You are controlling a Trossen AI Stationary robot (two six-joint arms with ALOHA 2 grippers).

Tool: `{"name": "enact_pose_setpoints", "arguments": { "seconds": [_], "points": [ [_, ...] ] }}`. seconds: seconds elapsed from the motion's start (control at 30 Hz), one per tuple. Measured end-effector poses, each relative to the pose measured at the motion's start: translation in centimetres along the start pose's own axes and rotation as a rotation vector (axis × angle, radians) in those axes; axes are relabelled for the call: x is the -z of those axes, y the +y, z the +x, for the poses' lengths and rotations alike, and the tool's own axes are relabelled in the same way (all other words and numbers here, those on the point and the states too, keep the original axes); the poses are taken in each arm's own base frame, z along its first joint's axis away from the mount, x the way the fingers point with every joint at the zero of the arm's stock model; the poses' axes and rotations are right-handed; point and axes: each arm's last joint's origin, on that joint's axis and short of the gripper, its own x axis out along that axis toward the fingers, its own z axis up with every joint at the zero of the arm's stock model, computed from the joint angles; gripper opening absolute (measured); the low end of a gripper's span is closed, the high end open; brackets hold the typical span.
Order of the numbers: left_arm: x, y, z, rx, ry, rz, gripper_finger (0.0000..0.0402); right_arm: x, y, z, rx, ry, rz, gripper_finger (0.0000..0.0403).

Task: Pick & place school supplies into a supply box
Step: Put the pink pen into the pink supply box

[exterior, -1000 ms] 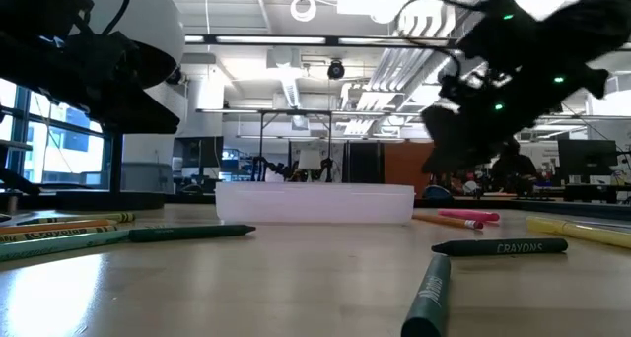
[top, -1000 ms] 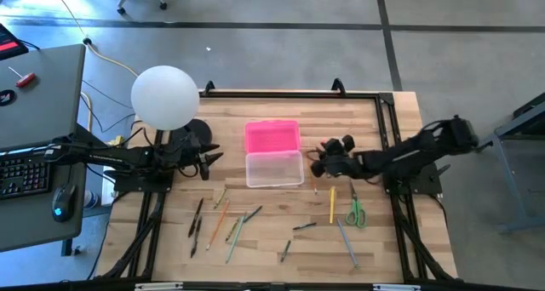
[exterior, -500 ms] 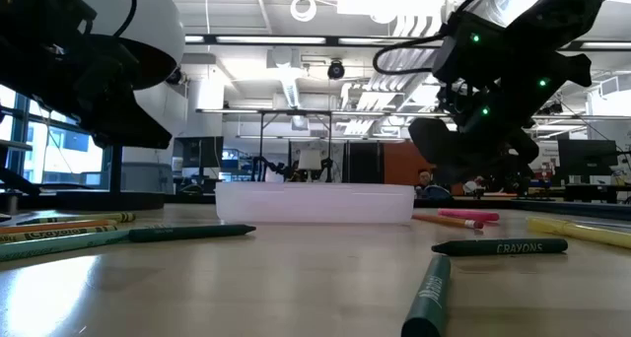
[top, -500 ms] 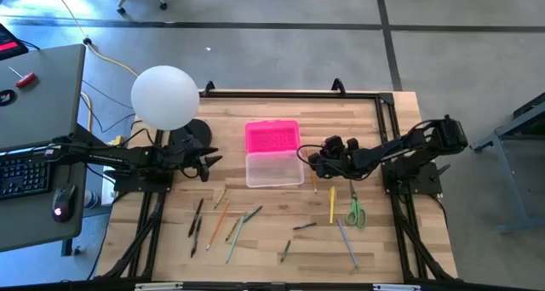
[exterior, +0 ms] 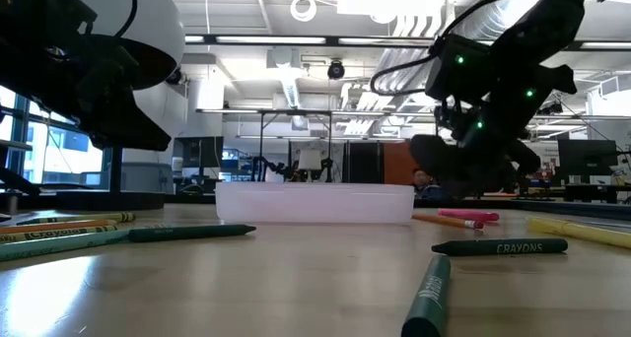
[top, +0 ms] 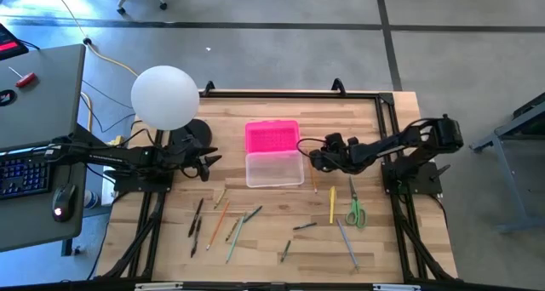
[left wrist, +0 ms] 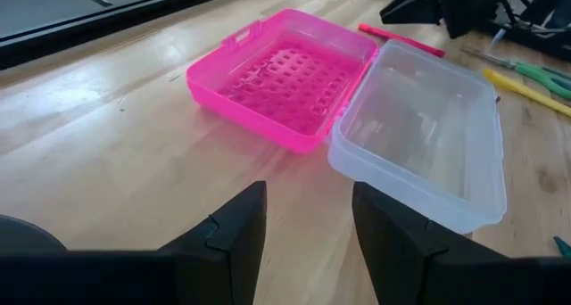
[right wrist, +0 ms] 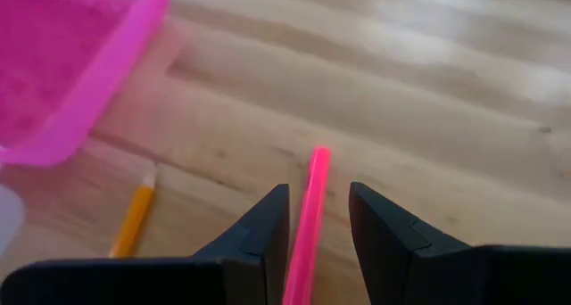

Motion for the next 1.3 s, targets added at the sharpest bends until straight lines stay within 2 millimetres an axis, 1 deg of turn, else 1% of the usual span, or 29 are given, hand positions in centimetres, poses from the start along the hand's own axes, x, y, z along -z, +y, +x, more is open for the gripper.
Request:
{"name": "enact_pose_setpoints", "arguments": {
  "seconds": [0.17,0.37,0.53,0.63,0.8,0.87,0.97,1.13,1.2,1.3],
  "points": [
    [0.0,0.0,0.0,-0.001,0.000,0.000,0.0198,1.1,0.1,1.1,0.045,0.021,-0.005,0.0099],
    [0.0,0.0,0.0,-0.001,0.001,0.001,0.0198,2.4,0.4,2.6,0.094,-0.017,-0.027,0.0099],
    [0.0,0.0,0.0,-0.002,0.002,0.001,0.0198,3.4,0.7,3.8,0.126,-0.077,0.038,0.0099],
    [0.0,0.0,0.0,-0.002,0.002,0.001,0.0198,3.7,0.7,4.2,0.137,-0.099,0.069,0.0099],
    [0.0,0.0,0.0,-0.001,0.002,0.001,0.0198,3.8,0.7,4.3,0.140,-0.113,0.073,0.0097],
    [0.0,0.0,0.0,-0.001,0.002,0.001,0.0198,3.8,0.7,4.3,0.141,-0.117,0.074,0.0091],
    [0.0,0.0,0.0,-0.001,0.002,0.001,0.0198,3.8,0.6,4.3,0.143,-0.116,0.073,0.0072],
    [0.0,0.0,0.0,-0.001,0.002,0.001,0.0198,3.8,0.6,4.3,0.151,-0.121,0.046,0.0015],
    [0.0,0.0,0.0,0.000,0.003,0.001,0.0198,3.8,0.6,4.3,0.152,-0.123,0.046,0.0011],
    [0.0,0.0,0.0,0.000,0.003,0.000,0.0198,3.7,0.6,4.4,0.146,-0.130,0.052,0.0024]
  ]
}}
